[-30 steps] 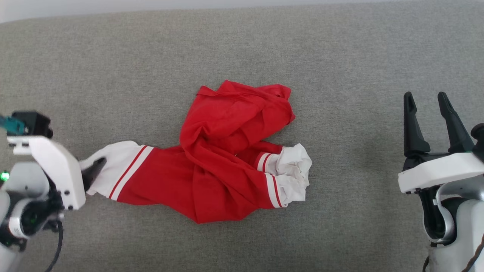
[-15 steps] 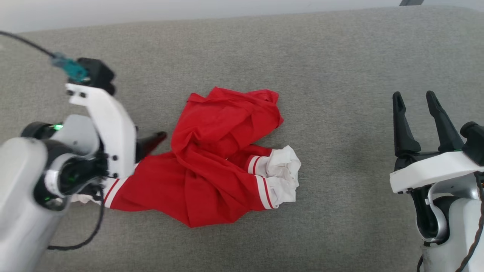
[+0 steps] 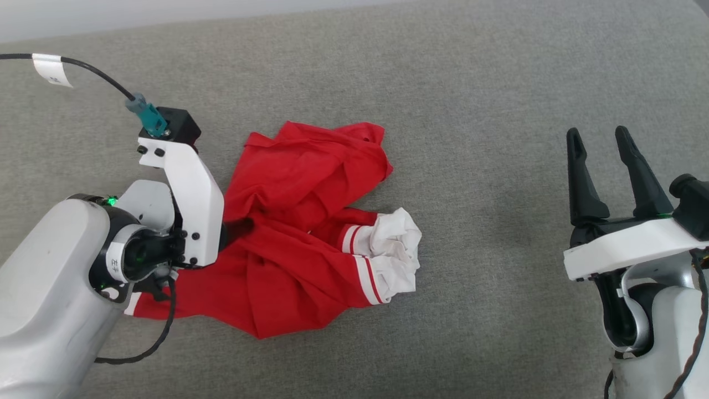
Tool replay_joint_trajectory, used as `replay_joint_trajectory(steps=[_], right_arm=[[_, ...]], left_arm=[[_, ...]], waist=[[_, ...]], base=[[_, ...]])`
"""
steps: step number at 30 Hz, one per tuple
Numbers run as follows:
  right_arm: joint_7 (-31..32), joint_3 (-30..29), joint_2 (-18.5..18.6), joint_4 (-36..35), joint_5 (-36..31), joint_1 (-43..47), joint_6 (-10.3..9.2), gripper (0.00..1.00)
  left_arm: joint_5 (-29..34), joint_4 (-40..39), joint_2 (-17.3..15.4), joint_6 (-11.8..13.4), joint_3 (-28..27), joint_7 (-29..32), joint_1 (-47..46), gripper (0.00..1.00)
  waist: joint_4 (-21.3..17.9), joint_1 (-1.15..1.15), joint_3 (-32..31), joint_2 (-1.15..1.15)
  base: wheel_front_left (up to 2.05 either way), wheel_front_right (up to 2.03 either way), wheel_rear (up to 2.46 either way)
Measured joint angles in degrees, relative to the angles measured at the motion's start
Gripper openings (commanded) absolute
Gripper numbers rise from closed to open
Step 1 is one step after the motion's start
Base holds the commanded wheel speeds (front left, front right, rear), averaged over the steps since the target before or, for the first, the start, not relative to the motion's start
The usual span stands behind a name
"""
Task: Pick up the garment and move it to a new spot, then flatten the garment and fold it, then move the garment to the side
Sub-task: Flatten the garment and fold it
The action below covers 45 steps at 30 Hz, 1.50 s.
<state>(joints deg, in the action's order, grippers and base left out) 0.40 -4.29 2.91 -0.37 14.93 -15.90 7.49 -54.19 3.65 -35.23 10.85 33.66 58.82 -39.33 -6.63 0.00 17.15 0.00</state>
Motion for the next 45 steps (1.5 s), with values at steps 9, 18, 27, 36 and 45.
replay_joint_trajectory(steps=[9, 18, 27, 36, 45], right_arm=[[-1.0, 1.0, 0.0, 0.7, 1.2, -1.0, 0.00, 1.00], [-2.0, 1.1, 0.0, 1.3, 1.9, -1.4, 0.00, 1.00], [-3.0, 1.8, 0.0, 2.0, 2.6, -2.3, 0.00, 1.00], [-4.1, 3.4, 0.0, 3.1, 3.4, -4.3, 0.00, 1.00], [-4.8, 5.2, 0.0, 4.8, 4.2, -5.8, 0.00, 1.00]], left_arm=[[-0.3, 5.6, 1.3, -1.9, 0.5, -0.9, -0.9, 0.00], [0.5, 7.9, 1.6, -5.7, -1.0, -3.9, -8.0, 0.00], [4.6, 11.4, 2.6, -12.1, -1.3, -11.2, -16.8, 0.00], [10.8, 21.9, 4.7, -17.4, 1.8, -23.3, -24.8, 0.00], [10.2, 33.5, 6.9, -18.0, 6.4, -24.4, -26.1, 0.54]], waist=[[-1.1, 0.00, 1.6, 0.00], [-1.6, 0.00, 2.4, 0.00], [-2.3, 0.00, 3.7, 0.00], [-4.1, 0.00, 6.4, 0.00], [-4.5, 0.00, 7.6, 0.00]], base=[[0.00, 0.00, 0.00], [0.00, 0.00, 0.00], [0.00, 0.00, 0.00], [0.00, 0.00, 0.00], [0.00, 0.00, 0.00]])
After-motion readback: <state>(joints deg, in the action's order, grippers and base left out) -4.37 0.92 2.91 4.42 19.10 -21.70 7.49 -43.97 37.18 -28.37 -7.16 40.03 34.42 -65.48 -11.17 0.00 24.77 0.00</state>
